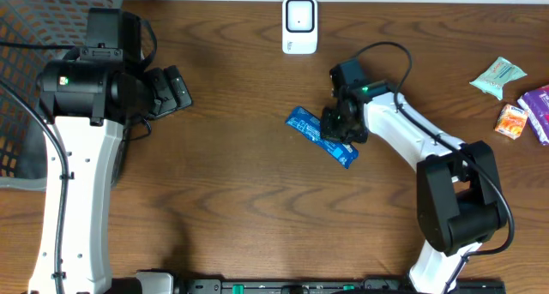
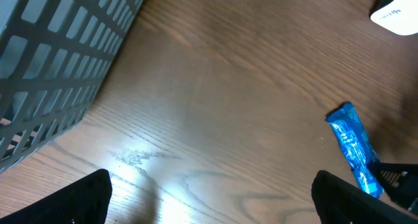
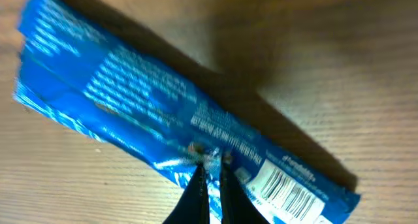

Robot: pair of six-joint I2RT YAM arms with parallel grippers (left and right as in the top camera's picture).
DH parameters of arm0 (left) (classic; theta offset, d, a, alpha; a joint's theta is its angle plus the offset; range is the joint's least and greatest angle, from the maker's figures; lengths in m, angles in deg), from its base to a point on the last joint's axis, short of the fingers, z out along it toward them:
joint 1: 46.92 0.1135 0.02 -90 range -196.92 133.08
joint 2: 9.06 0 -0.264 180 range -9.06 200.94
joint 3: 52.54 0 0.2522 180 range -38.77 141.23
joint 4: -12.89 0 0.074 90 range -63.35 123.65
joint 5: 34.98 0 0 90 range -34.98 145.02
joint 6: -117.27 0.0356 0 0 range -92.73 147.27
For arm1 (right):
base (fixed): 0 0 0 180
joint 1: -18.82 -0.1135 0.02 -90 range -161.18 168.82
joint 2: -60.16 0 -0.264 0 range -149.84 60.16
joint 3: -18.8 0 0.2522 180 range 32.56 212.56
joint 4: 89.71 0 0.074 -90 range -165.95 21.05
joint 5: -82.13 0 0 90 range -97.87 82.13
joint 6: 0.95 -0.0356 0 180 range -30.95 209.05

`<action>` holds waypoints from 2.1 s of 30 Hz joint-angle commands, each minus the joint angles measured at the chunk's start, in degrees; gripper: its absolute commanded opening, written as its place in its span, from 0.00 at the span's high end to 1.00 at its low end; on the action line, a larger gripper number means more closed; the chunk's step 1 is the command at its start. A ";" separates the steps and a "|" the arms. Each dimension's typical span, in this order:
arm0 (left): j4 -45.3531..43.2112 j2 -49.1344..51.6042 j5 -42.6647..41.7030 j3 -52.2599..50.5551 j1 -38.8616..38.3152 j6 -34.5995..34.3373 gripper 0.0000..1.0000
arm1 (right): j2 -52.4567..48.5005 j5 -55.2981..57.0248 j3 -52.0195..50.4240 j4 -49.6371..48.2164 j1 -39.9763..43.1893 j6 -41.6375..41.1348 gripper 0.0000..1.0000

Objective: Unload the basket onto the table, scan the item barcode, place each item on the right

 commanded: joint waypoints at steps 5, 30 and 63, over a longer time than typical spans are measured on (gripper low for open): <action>0.15 0.28 0.92 0.15 0.24 0.37 0.02 | 0.15 0.98 -1.18 4.20 -1.97 -1.11 0.99; 0.15 0.28 0.92 0.13 0.24 0.35 0.02 | 0.57 6.03 -2.51 18.73 -1.44 1.51 0.92; 0.15 0.28 0.92 0.15 0.24 0.37 0.02 | 0.59 -4.79 2.69 -4.92 7.26 4.28 0.86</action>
